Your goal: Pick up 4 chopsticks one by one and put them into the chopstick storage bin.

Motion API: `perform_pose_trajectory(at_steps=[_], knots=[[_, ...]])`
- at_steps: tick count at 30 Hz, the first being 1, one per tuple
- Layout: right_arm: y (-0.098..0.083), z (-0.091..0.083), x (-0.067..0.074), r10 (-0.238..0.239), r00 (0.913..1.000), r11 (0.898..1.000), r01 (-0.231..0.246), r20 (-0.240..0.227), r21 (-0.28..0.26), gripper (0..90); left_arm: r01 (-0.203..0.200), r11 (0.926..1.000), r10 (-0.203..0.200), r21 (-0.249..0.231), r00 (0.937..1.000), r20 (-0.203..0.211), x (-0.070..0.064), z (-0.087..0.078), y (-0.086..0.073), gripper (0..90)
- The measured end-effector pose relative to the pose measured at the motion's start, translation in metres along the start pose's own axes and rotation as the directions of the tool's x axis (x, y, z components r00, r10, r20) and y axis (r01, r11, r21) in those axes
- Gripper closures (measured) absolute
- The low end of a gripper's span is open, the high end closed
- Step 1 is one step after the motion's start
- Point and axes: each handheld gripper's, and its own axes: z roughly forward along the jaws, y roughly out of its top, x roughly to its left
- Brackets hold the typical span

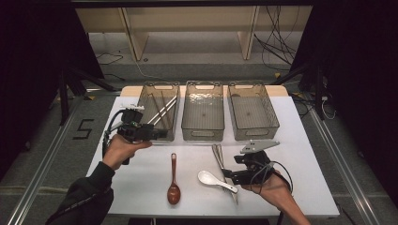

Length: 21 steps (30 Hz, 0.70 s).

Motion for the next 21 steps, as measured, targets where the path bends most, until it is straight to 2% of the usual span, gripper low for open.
perform_pose_trajectory(at_steps=[12,16,21], knots=[[-0.001,0.0,0.0,-0.001,1.0,1.0,0.001,0.003,0.002,33.3,0.0,0.9964,0.004,0.085,0.9992,-0.04,-0.01,0.013,-0.03,17.6],[-0.001,0.0,0.0,-0.001,1.0,1.0,0.001,0.003,0.002,33.3,-0.019,0.9926,0.025,0.12,0.9987,-0.045,-0.014,0.019,-0.038,17.0],[-0.002,0.0,0.0,0.0,1.0,1.0,0.0,-0.002,0.003,33.3,-0.024,0.9893,0.031,0.144,0.9983,-0.05,-0.019,0.025,-0.044,16.8]])
